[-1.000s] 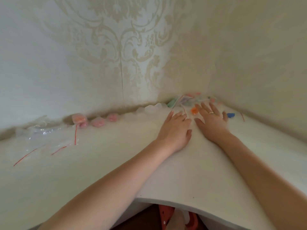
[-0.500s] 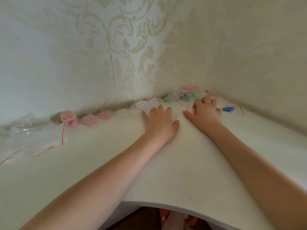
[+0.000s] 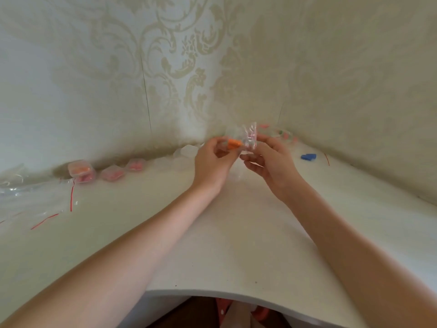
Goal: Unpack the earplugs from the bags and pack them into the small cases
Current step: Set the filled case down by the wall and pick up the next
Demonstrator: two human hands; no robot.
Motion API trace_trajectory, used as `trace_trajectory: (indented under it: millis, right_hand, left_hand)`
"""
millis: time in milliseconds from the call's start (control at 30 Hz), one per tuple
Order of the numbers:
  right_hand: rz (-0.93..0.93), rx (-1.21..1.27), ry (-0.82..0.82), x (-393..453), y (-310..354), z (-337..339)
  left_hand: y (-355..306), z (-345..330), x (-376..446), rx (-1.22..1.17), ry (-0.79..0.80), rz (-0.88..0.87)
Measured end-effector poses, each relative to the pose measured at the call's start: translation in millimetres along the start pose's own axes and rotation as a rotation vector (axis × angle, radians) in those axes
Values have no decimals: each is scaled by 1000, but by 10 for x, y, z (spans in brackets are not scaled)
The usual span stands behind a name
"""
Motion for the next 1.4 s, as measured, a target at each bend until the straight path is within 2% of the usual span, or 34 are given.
trace_trajectory:
  millis: [67, 133, 233, 367, 533, 633, 733, 800, 900, 1067, 1233, 1400]
  right_hand:
    - [-46, -57, -24, -14, -52, 63]
    - [-52, -190, -29, -34, -74, 121]
    - [96, -345, -118, -6, 26, 249]
    - [178, -350, -119, 24, 110, 308]
    - [158, -330, -128, 57, 55, 315]
    - [136, -280, -123, 40, 43, 296]
    - [187, -408, -85, 25, 105, 266]
    - [219, -472, -67, 26, 142, 231]
    - [199, -412, -39, 16, 121, 158]
    - [237, -388, -118, 15, 151, 233]
    - [238, -452, -107, -4, 174, 202]
    - [131, -349, -98, -29, 81, 132]
  left_hand:
    - [46, 78, 61, -37, -29, 48]
    - [15, 51, 85, 30, 3, 16]
    - [-31, -100, 14, 83, 126, -11]
    - [71, -205, -15, -155, 239, 120]
    - [139, -85, 52, -349, 147, 242]
    - [150, -77, 62, -317, 144, 291]
    - [153, -106, 41, -269, 143, 317]
    - [123, -38, 55, -213, 73, 246]
    - [38, 15, 49, -118, 18, 107]
    - [0, 45, 50, -118, -36, 47]
    - [-52, 112, 7, -62, -92, -34]
    - [-87, 130, -11, -5, -110, -77]
Point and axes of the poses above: each hand's wrist, its own x-axis towards the middle knuckle, its own z-axis out of the back of the hand, y = z × x, the point moved 10 cm from there along x, towards the middle knuckle, and after that the axes turned 11 degrees about z, right-handed, at the moved point
